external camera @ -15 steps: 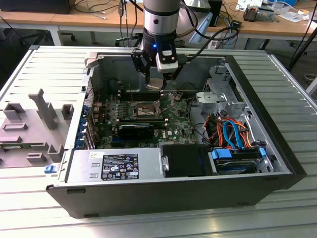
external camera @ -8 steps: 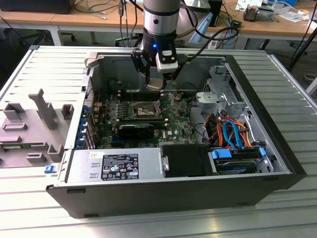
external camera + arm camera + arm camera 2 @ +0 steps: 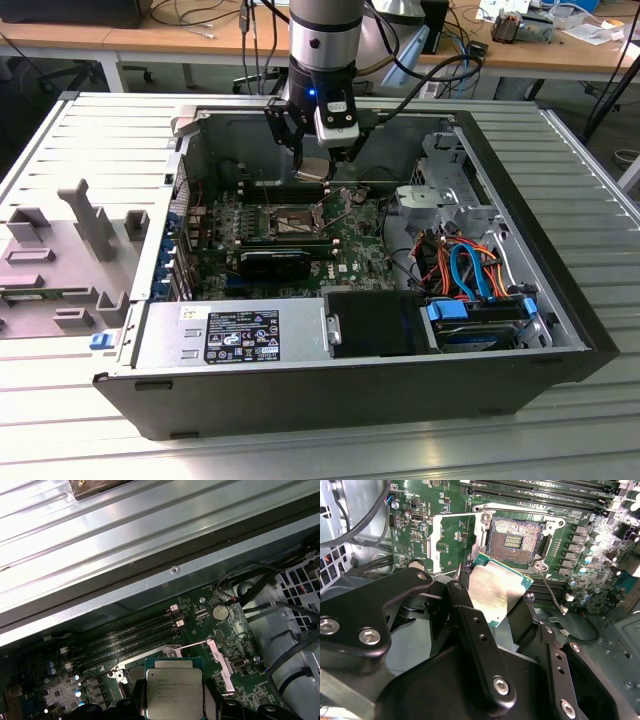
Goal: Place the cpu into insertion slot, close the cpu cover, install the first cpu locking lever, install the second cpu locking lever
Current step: 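Place the cpu into insertion slot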
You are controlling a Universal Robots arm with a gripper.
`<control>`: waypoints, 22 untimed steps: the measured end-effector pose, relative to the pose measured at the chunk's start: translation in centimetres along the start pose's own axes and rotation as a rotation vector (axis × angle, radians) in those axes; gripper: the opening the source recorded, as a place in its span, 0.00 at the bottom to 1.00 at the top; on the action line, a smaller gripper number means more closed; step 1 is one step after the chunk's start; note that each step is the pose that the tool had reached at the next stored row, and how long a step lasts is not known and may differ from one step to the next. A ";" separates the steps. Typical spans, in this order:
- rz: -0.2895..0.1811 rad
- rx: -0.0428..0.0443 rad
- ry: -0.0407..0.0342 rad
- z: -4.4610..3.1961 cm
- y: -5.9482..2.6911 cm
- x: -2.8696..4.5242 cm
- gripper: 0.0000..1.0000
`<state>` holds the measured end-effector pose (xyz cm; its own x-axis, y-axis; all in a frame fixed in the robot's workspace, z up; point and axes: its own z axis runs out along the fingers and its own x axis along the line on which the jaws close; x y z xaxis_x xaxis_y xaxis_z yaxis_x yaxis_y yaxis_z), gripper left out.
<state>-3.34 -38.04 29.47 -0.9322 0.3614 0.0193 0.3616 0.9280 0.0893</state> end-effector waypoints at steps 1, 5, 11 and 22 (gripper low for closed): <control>0.001 -0.0001 -0.0001 0.00 0.00 0.00 0.55; 0.003 -0.0001 -0.0003 0.00 0.00 0.00 0.55; 0.007 -0.0001 -0.0007 0.01 0.00 0.00 0.55; 0.013 -0.0003 -0.0011 0.02 0.00 0.00 0.55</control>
<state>-3.34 -38.04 29.45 -0.9276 0.3731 0.0193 0.3733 0.9234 0.0893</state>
